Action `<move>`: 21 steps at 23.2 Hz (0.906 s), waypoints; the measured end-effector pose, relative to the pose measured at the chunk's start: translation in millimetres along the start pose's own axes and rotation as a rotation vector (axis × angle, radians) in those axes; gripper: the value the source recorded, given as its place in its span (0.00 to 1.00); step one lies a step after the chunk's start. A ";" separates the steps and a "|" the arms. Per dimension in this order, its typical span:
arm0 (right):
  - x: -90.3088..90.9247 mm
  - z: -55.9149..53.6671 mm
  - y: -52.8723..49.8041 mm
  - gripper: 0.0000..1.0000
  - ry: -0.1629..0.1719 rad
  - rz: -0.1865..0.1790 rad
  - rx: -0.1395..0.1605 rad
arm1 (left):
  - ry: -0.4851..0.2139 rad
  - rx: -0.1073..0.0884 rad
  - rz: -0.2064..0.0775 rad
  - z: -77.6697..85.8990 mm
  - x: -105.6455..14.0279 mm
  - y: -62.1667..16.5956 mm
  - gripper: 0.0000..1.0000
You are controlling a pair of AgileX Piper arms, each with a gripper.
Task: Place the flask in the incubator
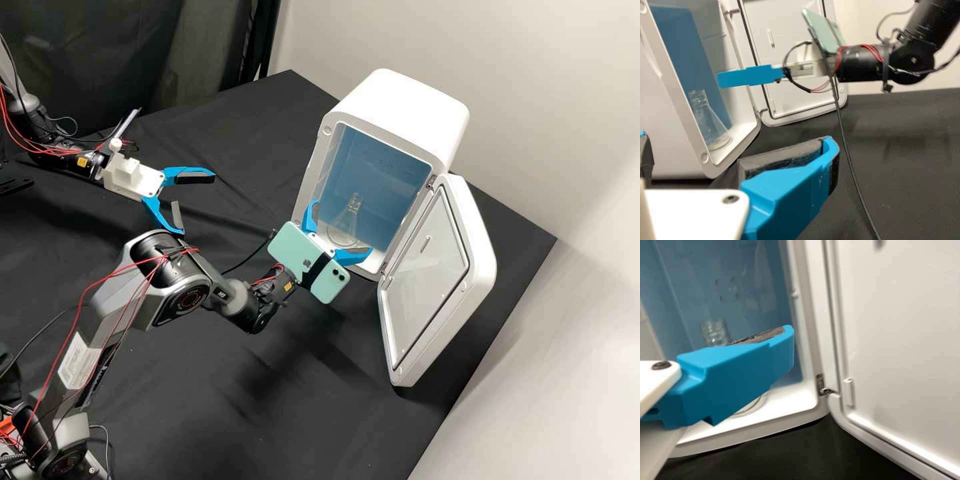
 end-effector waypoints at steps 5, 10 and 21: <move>-32.2 -8.4 3.1 1.00 -0.007 0.044 -0.022 | 0.007 0.006 0.057 6.5 -7.7 0.3 1.00; -58.2 -9.4 4.2 1.00 -0.050 0.035 -0.006 | -0.012 0.012 0.058 9.9 -11.3 0.9 1.00; -72.8 -9.4 4.1 1.00 -0.075 0.029 0.025 | -0.047 -0.003 0.028 9.9 -21.5 -3.8 1.00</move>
